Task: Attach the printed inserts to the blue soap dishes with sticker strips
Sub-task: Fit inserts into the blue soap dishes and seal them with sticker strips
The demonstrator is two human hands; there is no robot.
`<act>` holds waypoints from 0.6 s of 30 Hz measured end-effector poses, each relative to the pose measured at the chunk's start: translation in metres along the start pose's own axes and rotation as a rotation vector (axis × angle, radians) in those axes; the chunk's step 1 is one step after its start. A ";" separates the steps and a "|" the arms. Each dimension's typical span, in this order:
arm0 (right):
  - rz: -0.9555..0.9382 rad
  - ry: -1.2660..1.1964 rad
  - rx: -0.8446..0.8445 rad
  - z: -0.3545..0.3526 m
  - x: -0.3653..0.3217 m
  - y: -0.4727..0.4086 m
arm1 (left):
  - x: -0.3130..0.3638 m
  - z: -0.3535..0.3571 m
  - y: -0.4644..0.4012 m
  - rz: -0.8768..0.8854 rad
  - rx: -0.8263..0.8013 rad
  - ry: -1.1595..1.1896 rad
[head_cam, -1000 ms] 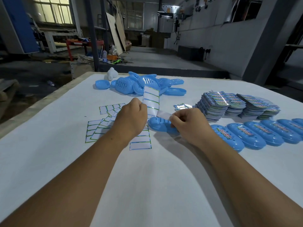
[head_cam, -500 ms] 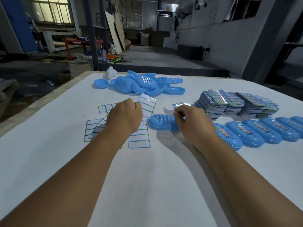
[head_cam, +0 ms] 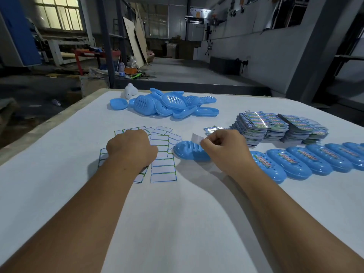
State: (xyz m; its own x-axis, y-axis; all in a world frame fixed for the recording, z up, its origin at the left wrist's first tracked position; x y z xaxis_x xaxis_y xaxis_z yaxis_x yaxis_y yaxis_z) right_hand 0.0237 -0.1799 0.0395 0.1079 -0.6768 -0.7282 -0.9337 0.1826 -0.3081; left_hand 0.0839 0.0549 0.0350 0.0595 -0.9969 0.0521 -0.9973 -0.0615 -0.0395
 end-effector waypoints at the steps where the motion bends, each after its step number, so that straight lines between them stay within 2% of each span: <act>1: -0.001 -0.008 0.003 0.000 0.000 0.000 | 0.002 -0.001 0.000 0.014 0.024 0.039; 4: -0.006 -0.039 0.017 -0.001 0.000 0.000 | 0.017 -0.003 0.005 0.145 0.086 0.461; 6: -0.012 -0.063 0.029 -0.002 -0.001 0.001 | 0.037 -0.004 0.012 0.293 0.051 0.800; 8: -0.021 -0.081 0.031 -0.001 -0.002 0.001 | 0.056 -0.003 0.019 0.433 -0.028 0.990; 11: -0.033 -0.087 0.027 -0.001 -0.003 0.001 | 0.069 -0.001 0.025 0.525 -0.108 1.053; 18: -0.056 -0.087 0.024 0.000 -0.005 0.000 | 0.077 -0.001 0.033 0.572 -0.166 1.076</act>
State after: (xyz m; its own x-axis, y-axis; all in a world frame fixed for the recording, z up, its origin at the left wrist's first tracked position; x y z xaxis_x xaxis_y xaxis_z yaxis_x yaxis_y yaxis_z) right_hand 0.0229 -0.1767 0.0432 0.1903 -0.6220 -0.7595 -0.9168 0.1641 -0.3640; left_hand 0.0554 -0.0238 0.0387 -0.3745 -0.3244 0.8686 -0.8664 0.4562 -0.2032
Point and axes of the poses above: each hand's wrist, its own y-axis away from the middle knuckle, its own z-axis out of the palm, x = y × z, the point moved 7 cm from there along -y, towards the middle knuckle, and after that the axes turned 8 degrees about -x, right-handed, at the moved point
